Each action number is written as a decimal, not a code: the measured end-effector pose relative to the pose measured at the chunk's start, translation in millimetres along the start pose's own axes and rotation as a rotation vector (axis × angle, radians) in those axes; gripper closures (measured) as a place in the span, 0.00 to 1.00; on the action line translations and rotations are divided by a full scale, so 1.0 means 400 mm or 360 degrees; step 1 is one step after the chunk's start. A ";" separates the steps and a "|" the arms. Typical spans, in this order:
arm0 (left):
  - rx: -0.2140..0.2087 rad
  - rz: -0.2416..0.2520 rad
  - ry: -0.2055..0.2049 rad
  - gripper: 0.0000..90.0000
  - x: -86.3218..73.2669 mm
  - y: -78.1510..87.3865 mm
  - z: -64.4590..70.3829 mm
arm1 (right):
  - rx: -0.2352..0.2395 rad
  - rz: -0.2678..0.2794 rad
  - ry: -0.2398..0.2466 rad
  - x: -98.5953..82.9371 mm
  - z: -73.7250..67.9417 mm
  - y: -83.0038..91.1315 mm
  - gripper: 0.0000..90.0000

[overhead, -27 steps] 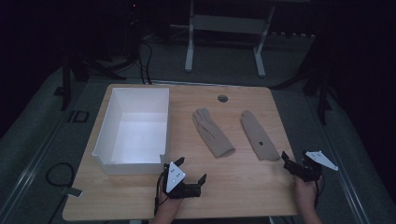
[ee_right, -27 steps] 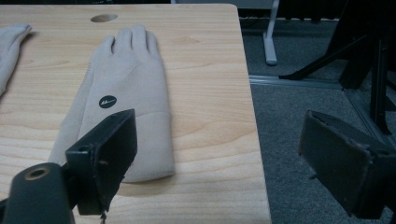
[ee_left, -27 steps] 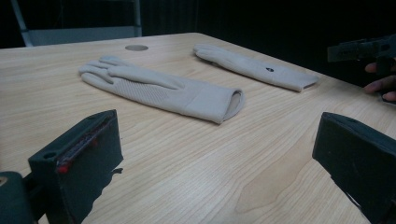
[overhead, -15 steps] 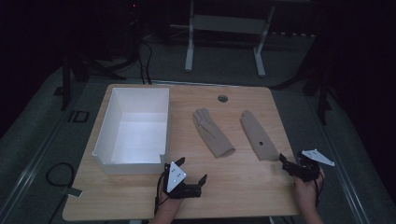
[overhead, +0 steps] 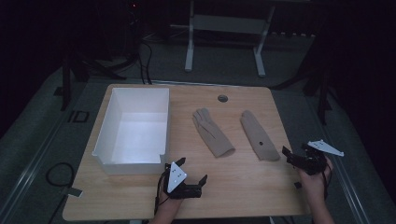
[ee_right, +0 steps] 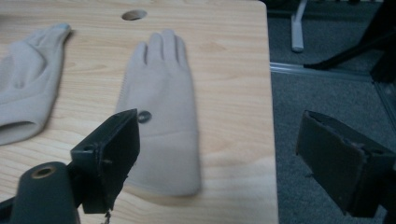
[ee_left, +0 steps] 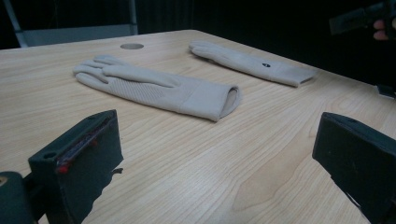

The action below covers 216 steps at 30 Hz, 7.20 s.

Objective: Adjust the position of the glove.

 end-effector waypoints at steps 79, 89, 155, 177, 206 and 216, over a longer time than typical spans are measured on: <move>-0.0032 -0.0002 -0.0006 0.02 -0.001 0.001 0.004 | 0.0687 -0.0156 0.0543 0.193 -0.574 -0.404 0.50; -0.0034 -0.0001 -0.0002 0.02 0.000 0.000 0.004 | 0.0643 -0.0266 0.0638 0.149 -0.577 -0.476 0.61; -0.0041 -0.0019 -0.0013 0.02 -0.002 -0.002 0.007 | 0.0163 -0.0298 0.0016 0.018 -0.441 -0.310 0.64; -0.0045 -0.0024 -0.0006 0.02 -0.002 -0.002 0.006 | 0.0328 -0.0048 0.0193 0.129 -0.263 -0.211 0.60; -0.0056 -0.0023 0.0002 0.02 -0.002 -0.003 0.006 | 0.0397 -0.0204 0.0320 0.066 -0.124 -0.318 0.55; -0.0055 -0.0023 0.0005 0.02 -0.002 -0.002 0.007 | 0.0316 -0.0222 0.0395 0.023 -0.124 -0.346 0.79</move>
Point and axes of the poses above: each handheld gripper's, and its own axes: y roughly backward along the jaws, x roughly out of its top, z roughly to its right, the point moved 9 cm from there along -y, roughly forward along the jaws, and after that the axes turned 6 degrees about y, right-handed, at the moved point
